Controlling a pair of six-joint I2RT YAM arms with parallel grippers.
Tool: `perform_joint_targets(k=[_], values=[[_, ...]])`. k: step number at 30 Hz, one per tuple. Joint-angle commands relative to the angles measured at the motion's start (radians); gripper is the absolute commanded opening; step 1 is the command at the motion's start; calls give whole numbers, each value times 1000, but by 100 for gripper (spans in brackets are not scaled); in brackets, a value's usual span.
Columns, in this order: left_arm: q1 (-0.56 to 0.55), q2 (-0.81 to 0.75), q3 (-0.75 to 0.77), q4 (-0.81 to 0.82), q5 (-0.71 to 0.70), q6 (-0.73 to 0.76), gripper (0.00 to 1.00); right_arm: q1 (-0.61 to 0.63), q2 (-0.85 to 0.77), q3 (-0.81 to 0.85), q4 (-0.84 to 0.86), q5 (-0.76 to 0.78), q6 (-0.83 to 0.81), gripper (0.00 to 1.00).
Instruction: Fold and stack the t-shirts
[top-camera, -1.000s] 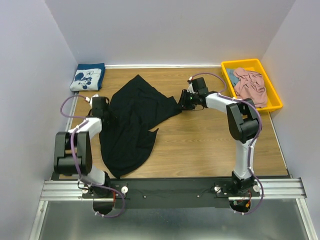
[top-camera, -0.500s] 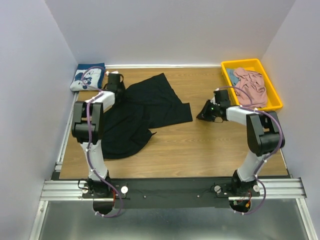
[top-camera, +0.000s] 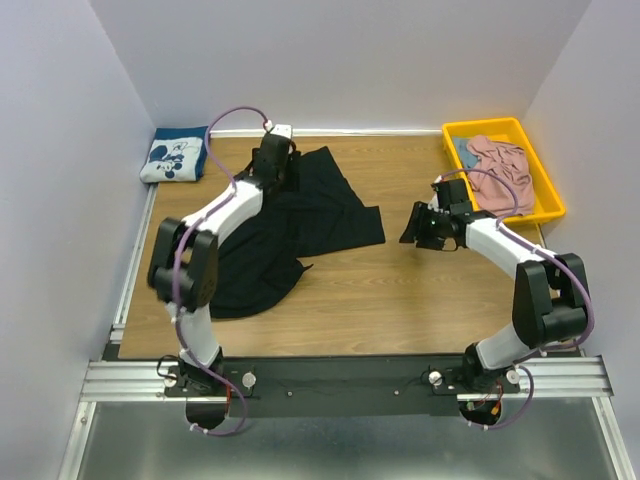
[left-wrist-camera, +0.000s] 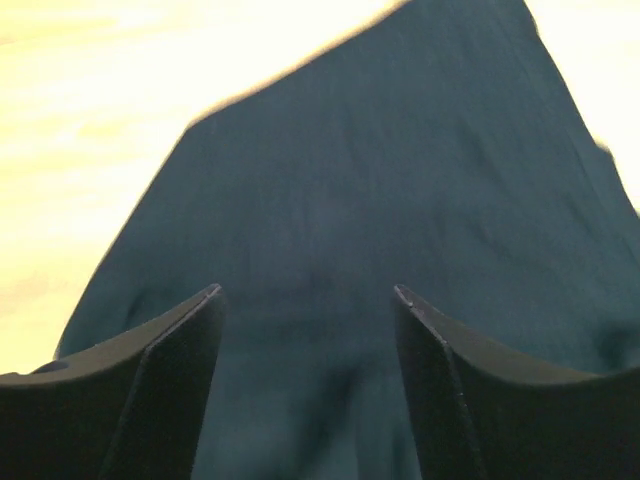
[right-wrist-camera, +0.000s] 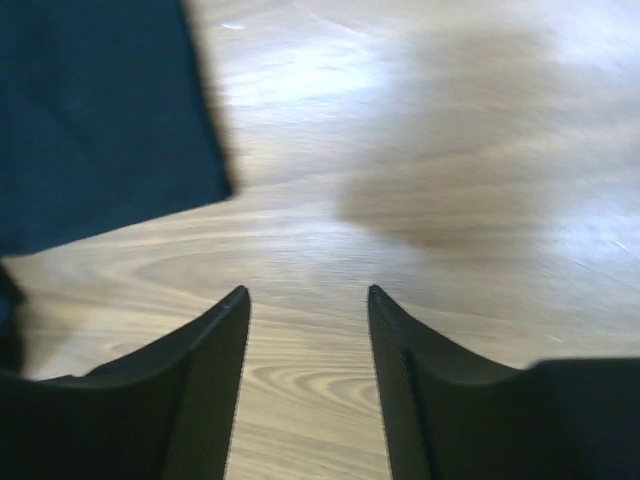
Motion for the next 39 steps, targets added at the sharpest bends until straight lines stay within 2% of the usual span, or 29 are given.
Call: perform_joint_targets(k=[1, 3, 6, 10, 14, 20, 26, 31, 34, 35, 37, 39], values=[[-87, -265, -178, -38, -124, 88, 78, 57, -7, 75, -64, -54, -74, 61], [-139, -344, -247, -79, -146, 117, 79, 74, 5, 87, -64, -67, -77, 62], [-292, -493, -364, -160, -141, 147, 80, 95, 26, 105, -63, -73, -91, 64], [-409, -567, -418, -286, -92, 125, 80, 97, 39, 119, -64, -74, -109, 65], [-475, -564, -427, -378, -78, 78, 79, 98, 33, 113, -61, -74, -105, 65], [-507, -473, -384, -441, -75, 55, 70, 98, 19, 102, -63, -73, -99, 65], [-537, -378, -352, -467, -57, 76, 70, 98, -10, 73, -63, -51, -86, 65], [-538, -295, -322, -492, -144, 85, 67, 98, -15, 56, -60, -45, -80, 65], [-538, -268, -308, -489, -160, 98, 61, 98, -14, 56, -55, -38, -79, 65], [-538, -265, -308, -481, -158, 99, 55, 98, -10, 59, -54, -38, -76, 65], [-538, -260, -315, -469, -161, 102, 49, 98, -1, 69, -46, -41, -73, 65], [-538, -257, -323, -463, -177, 104, 48, 97, 5, 81, -35, -42, -71, 65]])
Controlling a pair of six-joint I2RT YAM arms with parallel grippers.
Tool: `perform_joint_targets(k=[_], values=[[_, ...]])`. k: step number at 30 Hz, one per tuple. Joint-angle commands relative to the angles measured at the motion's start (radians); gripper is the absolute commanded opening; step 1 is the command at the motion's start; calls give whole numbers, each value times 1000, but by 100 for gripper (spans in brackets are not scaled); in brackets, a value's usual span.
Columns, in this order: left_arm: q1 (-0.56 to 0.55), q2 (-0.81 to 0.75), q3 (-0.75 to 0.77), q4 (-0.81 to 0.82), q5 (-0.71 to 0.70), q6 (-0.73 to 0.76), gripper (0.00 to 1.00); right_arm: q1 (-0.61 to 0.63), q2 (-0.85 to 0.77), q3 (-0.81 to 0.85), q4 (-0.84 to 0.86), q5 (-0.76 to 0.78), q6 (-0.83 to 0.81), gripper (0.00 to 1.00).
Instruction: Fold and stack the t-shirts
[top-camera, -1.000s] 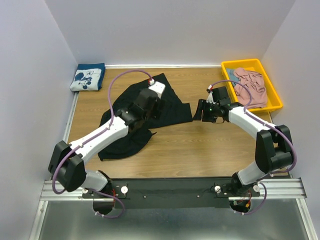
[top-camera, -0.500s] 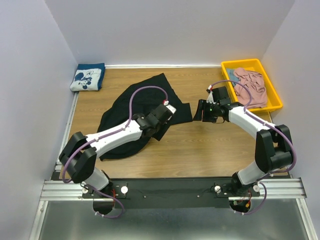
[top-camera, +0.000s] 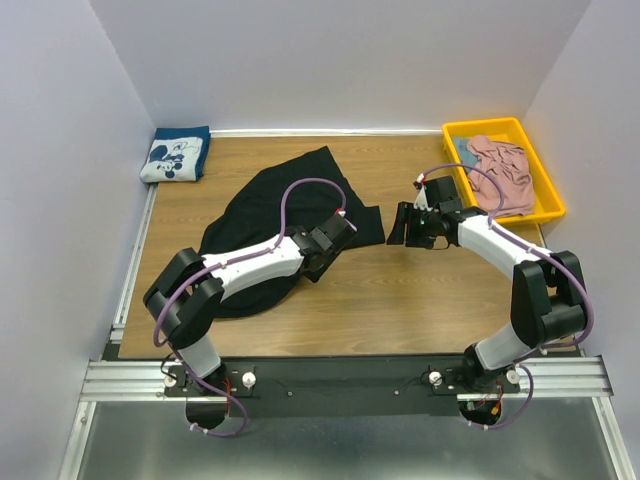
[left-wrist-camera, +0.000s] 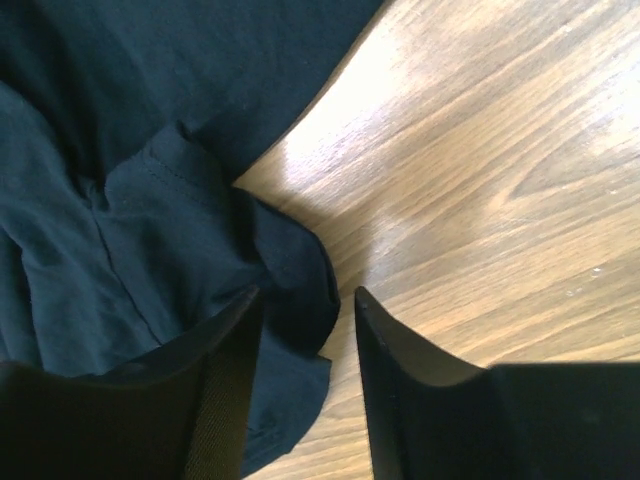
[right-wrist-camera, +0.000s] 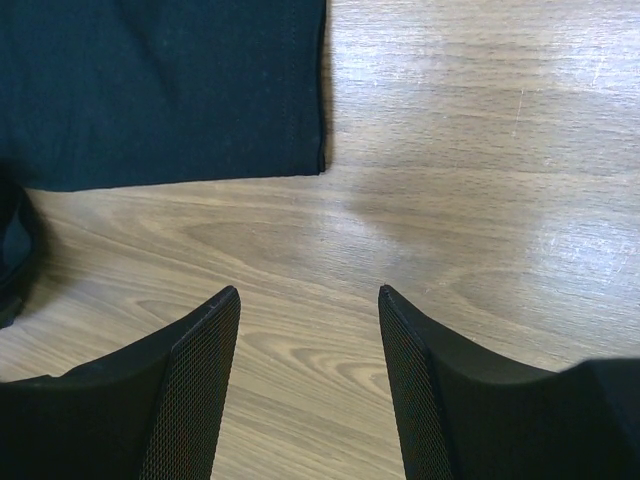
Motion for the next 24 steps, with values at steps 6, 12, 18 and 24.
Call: perform_joint_targets(k=[6, 12, 18, 24], values=[[-7, 11, 4, 28, -63, 24, 30, 2, 56, 84, 17, 36, -14, 65], [-7, -61, 4, 20, -118, 7, 13, 2, 159, 218, 19, 112, -165, 65], [-1, -127, -39, 39, -191, -66, 0, 2, 348, 415, 22, 136, -286, 63], [7, -168, -55, 14, -242, -122, 0, 1, 515, 552, 22, 99, -344, 59]])
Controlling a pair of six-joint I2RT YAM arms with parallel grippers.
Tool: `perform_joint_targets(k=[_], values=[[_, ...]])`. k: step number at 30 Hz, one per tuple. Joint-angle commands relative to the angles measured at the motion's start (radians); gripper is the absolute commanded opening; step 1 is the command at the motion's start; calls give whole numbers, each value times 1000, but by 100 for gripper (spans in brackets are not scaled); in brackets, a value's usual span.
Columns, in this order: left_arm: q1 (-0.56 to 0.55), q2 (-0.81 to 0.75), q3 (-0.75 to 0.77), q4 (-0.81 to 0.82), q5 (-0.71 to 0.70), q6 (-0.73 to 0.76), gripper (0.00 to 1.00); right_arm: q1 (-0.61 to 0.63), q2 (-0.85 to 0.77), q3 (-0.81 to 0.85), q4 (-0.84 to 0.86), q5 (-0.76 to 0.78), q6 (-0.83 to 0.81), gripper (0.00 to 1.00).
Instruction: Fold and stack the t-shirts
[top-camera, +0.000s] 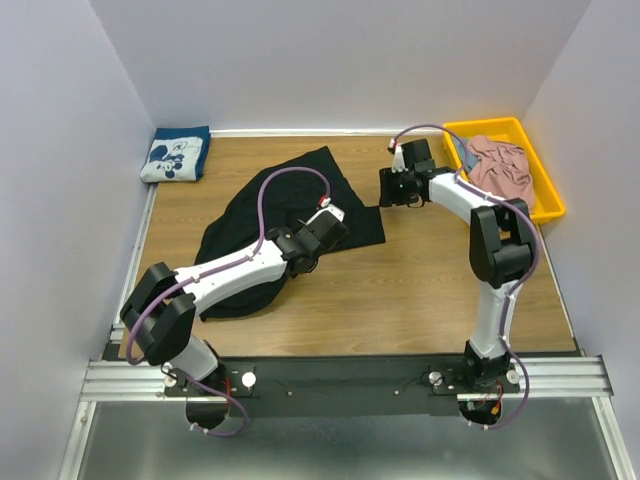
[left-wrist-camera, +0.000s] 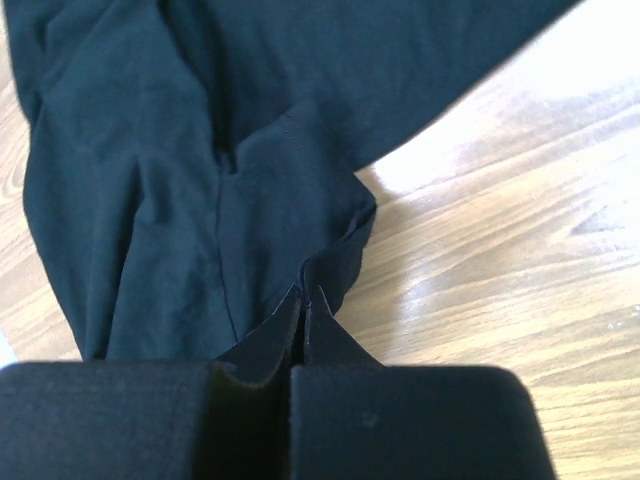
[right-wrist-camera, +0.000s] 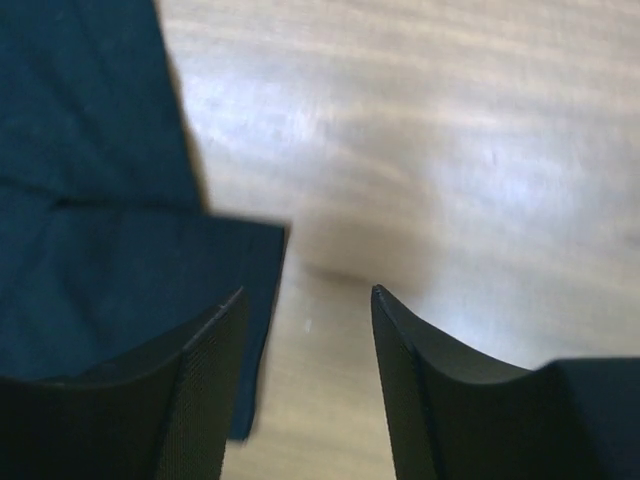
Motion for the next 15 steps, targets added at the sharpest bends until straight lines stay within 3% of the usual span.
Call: perform_joint_targets(k=[1, 15], values=[[7, -44, -20, -10, -80, -65, 0, 1, 85, 80, -1, -27, -99, 56], [29, -133, -66, 1, -78, -128, 0, 2, 200, 142, -9, -202, -133, 52]])
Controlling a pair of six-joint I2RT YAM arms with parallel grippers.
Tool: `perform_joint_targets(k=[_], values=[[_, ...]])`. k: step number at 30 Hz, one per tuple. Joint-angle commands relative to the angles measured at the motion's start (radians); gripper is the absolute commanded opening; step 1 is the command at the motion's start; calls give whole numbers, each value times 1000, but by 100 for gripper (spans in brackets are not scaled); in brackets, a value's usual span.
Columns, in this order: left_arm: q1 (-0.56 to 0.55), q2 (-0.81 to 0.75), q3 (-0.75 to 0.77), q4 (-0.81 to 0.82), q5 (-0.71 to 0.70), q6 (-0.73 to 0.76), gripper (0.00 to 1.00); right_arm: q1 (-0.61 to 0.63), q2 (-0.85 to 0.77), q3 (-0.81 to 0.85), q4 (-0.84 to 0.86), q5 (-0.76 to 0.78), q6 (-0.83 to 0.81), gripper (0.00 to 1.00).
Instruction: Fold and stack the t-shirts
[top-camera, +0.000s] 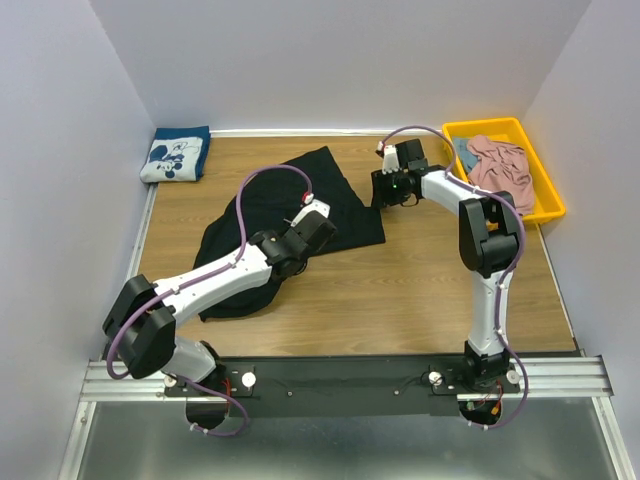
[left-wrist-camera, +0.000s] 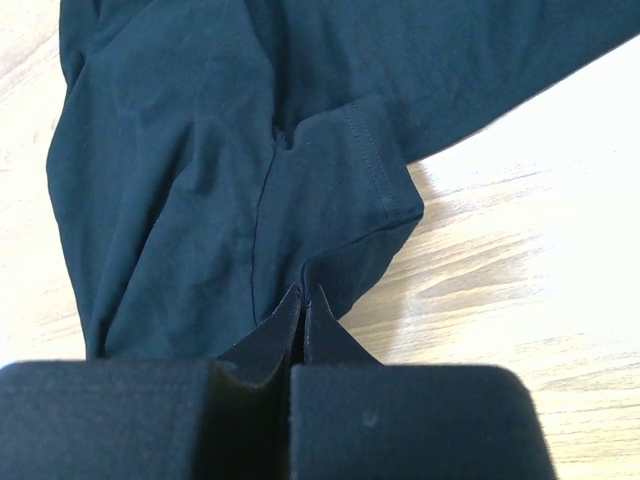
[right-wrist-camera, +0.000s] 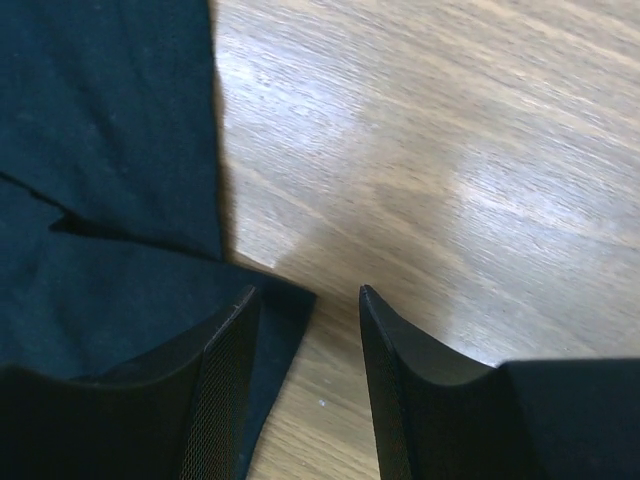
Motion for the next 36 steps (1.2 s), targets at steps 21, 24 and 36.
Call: perform_joint_targets(k=[21, 24, 36], values=[[34, -43, -23, 25, -25, -45, 0, 22, 65, -69, -69, -32, -81, 31], [62, -44, -20, 37, -25, -36, 0, 30, 62, -63, -81, -31, -88, 24], [235, -64, 20, 113, -31, 50, 0, 39, -16, 22, -121, 153, -44, 1]])
